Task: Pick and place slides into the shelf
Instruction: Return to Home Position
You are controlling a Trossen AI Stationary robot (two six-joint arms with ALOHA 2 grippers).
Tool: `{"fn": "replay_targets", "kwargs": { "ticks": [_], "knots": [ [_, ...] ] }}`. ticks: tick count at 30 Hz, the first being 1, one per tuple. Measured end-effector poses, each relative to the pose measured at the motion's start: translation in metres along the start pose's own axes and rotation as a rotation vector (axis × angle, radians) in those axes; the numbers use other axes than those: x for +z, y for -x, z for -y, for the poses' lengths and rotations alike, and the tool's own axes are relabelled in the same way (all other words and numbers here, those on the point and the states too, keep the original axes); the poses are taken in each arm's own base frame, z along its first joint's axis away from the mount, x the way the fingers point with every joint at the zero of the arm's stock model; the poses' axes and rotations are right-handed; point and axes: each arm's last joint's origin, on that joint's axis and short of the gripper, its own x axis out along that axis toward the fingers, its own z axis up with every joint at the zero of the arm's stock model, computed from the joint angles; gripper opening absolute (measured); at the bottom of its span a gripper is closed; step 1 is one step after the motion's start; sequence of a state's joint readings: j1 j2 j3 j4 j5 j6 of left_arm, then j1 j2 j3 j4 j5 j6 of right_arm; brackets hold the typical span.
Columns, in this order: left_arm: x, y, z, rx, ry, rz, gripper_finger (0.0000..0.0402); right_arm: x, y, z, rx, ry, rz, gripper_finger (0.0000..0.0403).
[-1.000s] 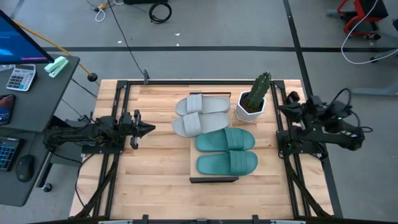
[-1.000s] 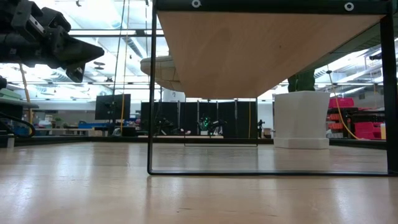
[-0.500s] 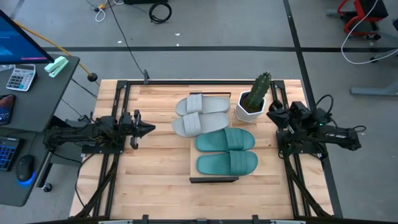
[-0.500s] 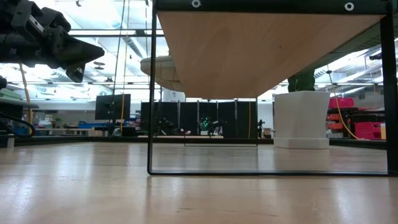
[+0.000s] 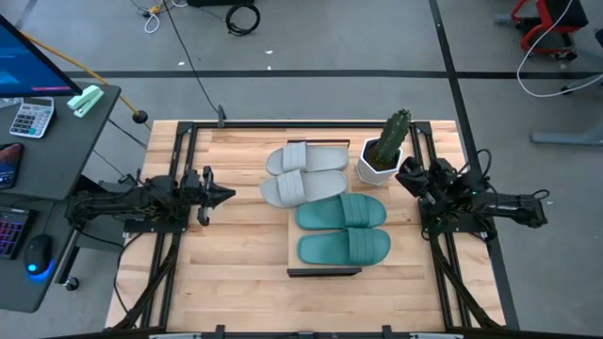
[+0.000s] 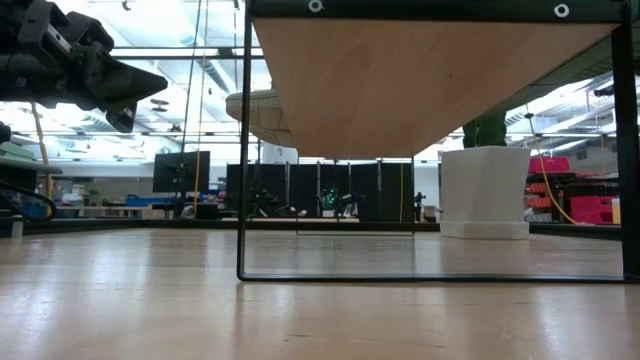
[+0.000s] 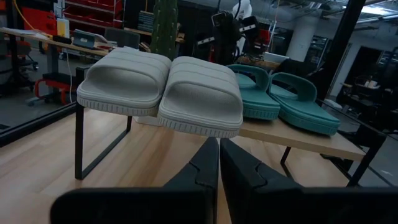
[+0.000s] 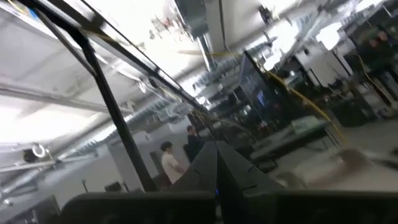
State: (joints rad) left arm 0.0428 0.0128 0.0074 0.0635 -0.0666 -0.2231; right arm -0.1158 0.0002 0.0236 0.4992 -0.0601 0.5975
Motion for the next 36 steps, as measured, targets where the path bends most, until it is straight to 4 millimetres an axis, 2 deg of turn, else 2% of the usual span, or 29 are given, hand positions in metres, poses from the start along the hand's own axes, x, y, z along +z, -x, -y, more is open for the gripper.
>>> {"fn": "replay_targets", "kwargs": {
  "ticks": [14, 21, 28, 36],
  "knots": [
    [0.000, 0.000, 0.000, 0.000, 0.000, 0.000, 0.0036, -0.027, 0.006, 0.020, -0.216, 0.098, -0.244, 0.0000],
    [0.000, 0.000, 0.000, 0.000, 0.001, 0.000, 0.0028, -0.039, 0.012, 0.028, -0.300, 0.138, -0.381, 0.0000],
    [0.000, 0.000, 0.000, 0.000, 0.000, 0.000, 0.0021, -0.042, 0.012, 0.030, -0.301, 0.229, -0.429, 0.0000],
    [0.000, 0.000, 0.000, 0.000, 0.001, 0.000, 0.0034, -0.048, 0.011, 0.034, -0.303, 0.320, -0.515, 0.0000]
  ]
}}
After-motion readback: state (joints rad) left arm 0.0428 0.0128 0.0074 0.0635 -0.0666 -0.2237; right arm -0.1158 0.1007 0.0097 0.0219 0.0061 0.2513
